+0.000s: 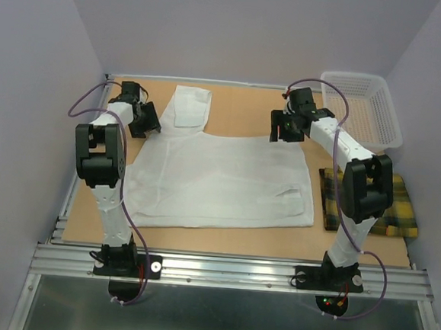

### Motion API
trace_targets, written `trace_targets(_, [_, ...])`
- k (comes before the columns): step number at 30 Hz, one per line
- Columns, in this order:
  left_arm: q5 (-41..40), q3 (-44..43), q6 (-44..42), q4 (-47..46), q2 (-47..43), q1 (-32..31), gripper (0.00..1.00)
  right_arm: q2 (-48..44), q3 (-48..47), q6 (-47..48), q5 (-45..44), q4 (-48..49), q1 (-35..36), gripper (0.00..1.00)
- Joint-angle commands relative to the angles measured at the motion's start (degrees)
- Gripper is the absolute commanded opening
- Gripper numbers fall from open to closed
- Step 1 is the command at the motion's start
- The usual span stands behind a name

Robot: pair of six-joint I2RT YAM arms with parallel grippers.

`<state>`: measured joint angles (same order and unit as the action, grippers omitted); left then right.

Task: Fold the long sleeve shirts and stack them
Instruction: Fold the shirt

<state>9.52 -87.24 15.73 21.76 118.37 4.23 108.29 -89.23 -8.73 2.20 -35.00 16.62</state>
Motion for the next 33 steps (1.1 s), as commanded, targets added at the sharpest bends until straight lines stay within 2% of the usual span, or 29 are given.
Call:
trace_targets(1, [2.69, -4.95, -2.72, 0.39, 1.51, 0.08, 0.69, -0.98, 2.48, -1.11, 2.46, 3.89, 0.52, 0.68])
trace_targets(10, [5.16, -2.85, -4.74, 1.18, 3.45, -0.45, 0.57, -1.50, 3.54, -1.38, 0.27, 4.77, 0.43, 0.68])
trace_targets(13, [5.25, -1.79, -4.83, 0.04, 3.54, -0.98, 0.50, -0.98, 3.19, -1.38, -0.09, 4.86, 0.43, 0.68])
trace_targets(19, [4.72, -2.41, -5.44, -0.93, 5.29, -1.50, 0.45, -0.62, 3.36, -1.02, -1.31, 4.95, 0.43, 0.68])
trace_targets(25, [4.02, -2.93, -5.97, -1.72, 6.00, -1.68, 0.26, 1.04, 0.03, -0.23, -4.48, 4.95, -0.45, 0.67])
trace_targets(27, [4.02, -2.93, -6.06, -1.63, 6.17, -1.68, 0.14, 2.10, -1.20, 0.12, -5.09, 4.95, -1.06, 0.67])
trace_targets(29, [3.75, -2.93, -6.15, -1.63, 6.17, -1.59, 0.10, 2.54, -2.17, 1.26, -6.32, 4.95, -1.59, 0.65])
trace_targets(31, [3.49, -2.93, -6.23, -1.63, 5.91, -1.59, 0.02, 3.59, -3.49, 2.14, -7.11, 4.94, -2.38, 0.65])
trace_targets(33, [3.58, -2.93, -6.23, -1.81, 5.65, -1.77, 0.02, 4.38, -5.06, 2.49, -7.56, 5.03, -3.52, 0.64])
